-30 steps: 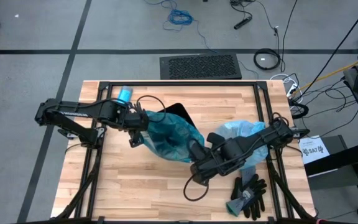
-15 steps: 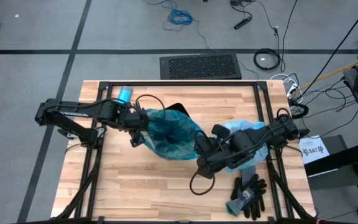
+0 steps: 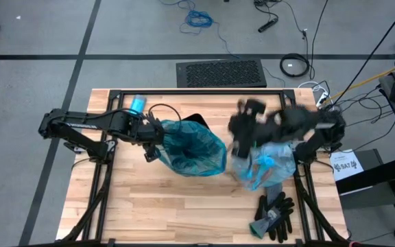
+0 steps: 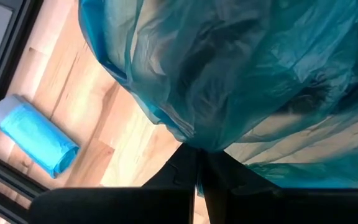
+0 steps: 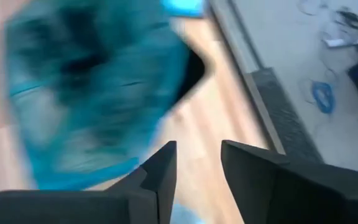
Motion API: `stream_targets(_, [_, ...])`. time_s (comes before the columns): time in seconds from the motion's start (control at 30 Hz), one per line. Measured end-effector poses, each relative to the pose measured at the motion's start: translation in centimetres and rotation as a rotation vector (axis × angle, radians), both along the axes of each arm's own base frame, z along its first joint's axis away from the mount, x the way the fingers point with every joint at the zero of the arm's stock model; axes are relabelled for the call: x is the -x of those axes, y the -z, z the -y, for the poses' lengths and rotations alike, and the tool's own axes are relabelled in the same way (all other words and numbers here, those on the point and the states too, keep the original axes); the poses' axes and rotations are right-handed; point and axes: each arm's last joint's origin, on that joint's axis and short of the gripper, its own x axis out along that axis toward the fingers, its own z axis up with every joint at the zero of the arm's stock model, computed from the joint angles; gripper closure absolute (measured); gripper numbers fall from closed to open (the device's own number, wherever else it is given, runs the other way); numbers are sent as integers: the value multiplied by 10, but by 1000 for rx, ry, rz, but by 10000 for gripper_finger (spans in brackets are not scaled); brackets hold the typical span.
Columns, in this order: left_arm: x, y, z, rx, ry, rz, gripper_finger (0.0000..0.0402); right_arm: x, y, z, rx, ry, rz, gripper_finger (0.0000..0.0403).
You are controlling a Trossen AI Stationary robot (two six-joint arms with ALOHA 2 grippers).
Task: Place trash/remove bag and relplace
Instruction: Insert a new blue trash bag into the trash bin
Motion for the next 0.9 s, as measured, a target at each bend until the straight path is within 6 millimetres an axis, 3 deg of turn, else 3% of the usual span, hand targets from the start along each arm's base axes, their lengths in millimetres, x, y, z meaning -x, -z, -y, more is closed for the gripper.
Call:
stream_targets(0.1, [-1,0,0,10,3,13,383,9,-10,31,0,60,16,295])
stream_targets(0.17, [-4,-1,1,18,4,42,383,7,-10,52,-105,69,15,297])
stream_targets(0.27, [-7,-2,1,23,6,74,383,-5,-2,79,-277,22,-21,295])
stream_targets(0.5, [-12,-4,1,36,-15,135,383,-27,18,124,-424,-89,-82,278])
stream_targets(0.73, [-12,-4,2,42,-28,143,383,-58,41,159,-475,-121,-47,275])
stream_targets(0.9, [-11,-4,1,43,-38,135,383,-86,67,162,-575,-181,-65,275])
